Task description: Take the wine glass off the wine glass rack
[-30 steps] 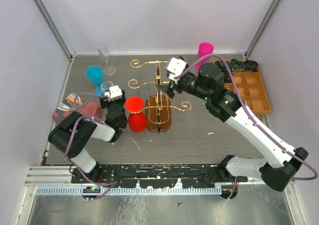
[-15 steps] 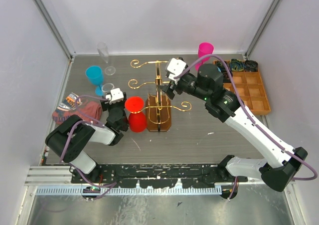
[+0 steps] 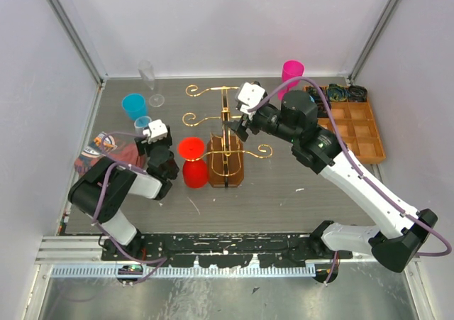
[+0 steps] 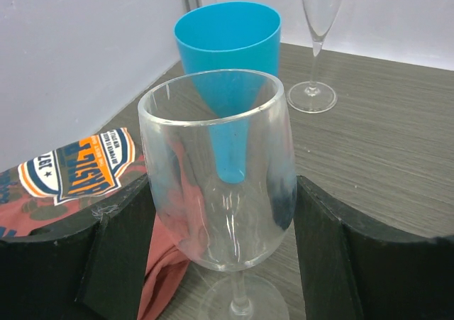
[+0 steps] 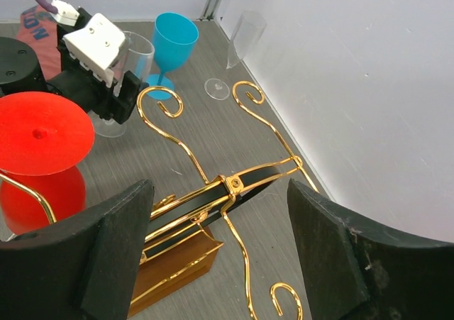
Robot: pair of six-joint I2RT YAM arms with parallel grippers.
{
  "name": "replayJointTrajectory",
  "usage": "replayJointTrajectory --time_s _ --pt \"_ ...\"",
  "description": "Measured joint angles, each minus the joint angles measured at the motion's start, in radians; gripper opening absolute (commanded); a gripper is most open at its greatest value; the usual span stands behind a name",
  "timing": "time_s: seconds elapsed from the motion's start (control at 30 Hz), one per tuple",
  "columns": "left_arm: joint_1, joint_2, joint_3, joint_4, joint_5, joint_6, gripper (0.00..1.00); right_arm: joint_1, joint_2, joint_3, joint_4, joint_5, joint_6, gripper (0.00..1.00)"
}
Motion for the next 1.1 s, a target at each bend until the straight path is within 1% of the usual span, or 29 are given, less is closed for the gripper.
replayJointTrajectory --time_s 0.23,0.3,0.37,0.43,0.57,0.67,0.73,0.8,0.87,1.03,1.1 --pt "0.002 0.032 0.042 0.001 0.013 0.002 0.68 0.0 0.003 0.0 0.002 -0.011 0.008 0.81" --pt "0.003 0.032 0.042 0.0 0.013 0.002 0.68 0.0 0.01 0.006 0.0 -0.014 0.019 0.78" --pt "0.003 0.017 0.039 -0.005 0.016 0.004 0.67 0.0 0.025 0.019 -0.004 -0.021 0.032 0.72" --pt "0.003 -0.029 0.025 -0.01 0.024 0.006 0.67 0.0 0.039 0.032 -0.011 -0.035 0.046 0.69" --pt "0.003 -0.196 0.01 -0.038 0.049 0.027 0.66 0.0 0.082 0.076 -0.025 -0.076 0.101 0.67" --pt "0.003 -0.367 0.021 -0.172 0.077 0.01 0.64 0.0 0.133 0.123 -0.033 -0.111 0.156 0.62" --pt "0.004 -0.473 0.034 -0.277 0.095 -0.023 0.63 0.0 0.176 0.163 -0.041 -0.137 0.2 0.61" --pt "0.005 -0.578 0.048 -0.392 0.115 -0.076 0.61 0.008 0.216 0.195 -0.045 -0.148 0.237 0.62" --pt "0.005 -0.697 0.074 -0.549 0.137 -0.153 0.6 0.024 0.245 0.217 -0.049 -0.147 0.258 0.62" --pt "0.005 -0.895 0.161 -0.839 0.174 -0.282 0.6 0.097 0.33 0.306 -0.06 -0.146 0.283 0.62" --pt "0.005 -0.939 0.206 -0.944 0.186 -0.312 0.6 0.124 0.365 0.34 -0.058 -0.146 0.288 0.63"
